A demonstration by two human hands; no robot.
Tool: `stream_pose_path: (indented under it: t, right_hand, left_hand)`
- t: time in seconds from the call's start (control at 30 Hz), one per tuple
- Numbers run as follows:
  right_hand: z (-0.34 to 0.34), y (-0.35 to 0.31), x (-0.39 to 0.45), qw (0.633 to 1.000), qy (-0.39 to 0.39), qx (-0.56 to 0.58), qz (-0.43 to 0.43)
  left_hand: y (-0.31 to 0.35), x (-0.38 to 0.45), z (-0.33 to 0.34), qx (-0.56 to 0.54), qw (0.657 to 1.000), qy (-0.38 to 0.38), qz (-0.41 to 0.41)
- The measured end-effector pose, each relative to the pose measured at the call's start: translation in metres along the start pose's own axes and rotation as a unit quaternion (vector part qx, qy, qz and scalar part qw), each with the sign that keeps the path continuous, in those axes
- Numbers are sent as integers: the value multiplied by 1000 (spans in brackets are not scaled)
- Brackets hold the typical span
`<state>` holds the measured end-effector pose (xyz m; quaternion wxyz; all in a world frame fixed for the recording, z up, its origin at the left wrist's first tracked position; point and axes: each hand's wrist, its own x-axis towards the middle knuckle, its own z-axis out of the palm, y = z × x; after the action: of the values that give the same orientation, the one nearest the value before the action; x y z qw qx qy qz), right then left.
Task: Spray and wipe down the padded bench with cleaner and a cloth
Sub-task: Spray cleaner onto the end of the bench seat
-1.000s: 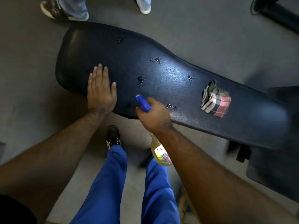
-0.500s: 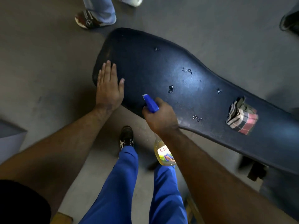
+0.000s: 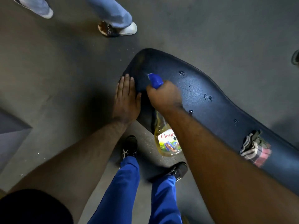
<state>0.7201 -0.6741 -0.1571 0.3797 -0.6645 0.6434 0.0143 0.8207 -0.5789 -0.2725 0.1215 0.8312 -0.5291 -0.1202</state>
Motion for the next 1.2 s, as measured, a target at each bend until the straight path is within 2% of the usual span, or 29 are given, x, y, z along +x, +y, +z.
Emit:
stream_pose_path:
  t: [0.17, 0.37, 0.47, 0.63, 0.77, 0.87, 1.03, 1.2]
  right_hand:
    - [3, 20, -15, 1000, -3, 25, 2]
    - [-21, 56, -42, 995, 59, 8, 86]
    - [-23, 62, -48, 992, 63, -4, 112]
    - [0, 47, -54, 999, 0, 43, 21]
    - [22, 20, -53, 995, -62, 75, -11]
    - [35, 9, -49, 996, -52, 63, -23]
    - [40, 10, -47, 1000, -12, 25, -2]
    - [33, 18, -62, 998, -19, 62, -16]
  left_hand:
    - [2, -1, -4, 0, 1000, 3, 8]
    - [5, -2, -10, -5, 1000, -11, 9]
    - [3, -2, -12, -30, 999, -22, 7]
    - [-3, -10, -22, -86, 996, -23, 1]
    - [-12, -34, -25, -107, 993, -27, -45]
    - [-16, -37, -21, -114, 990, -56, -54]
    - [-13, -38, -19, -96, 992, -61, -55]
    - [-7, -36, -30, -79, 992, -75, -65]
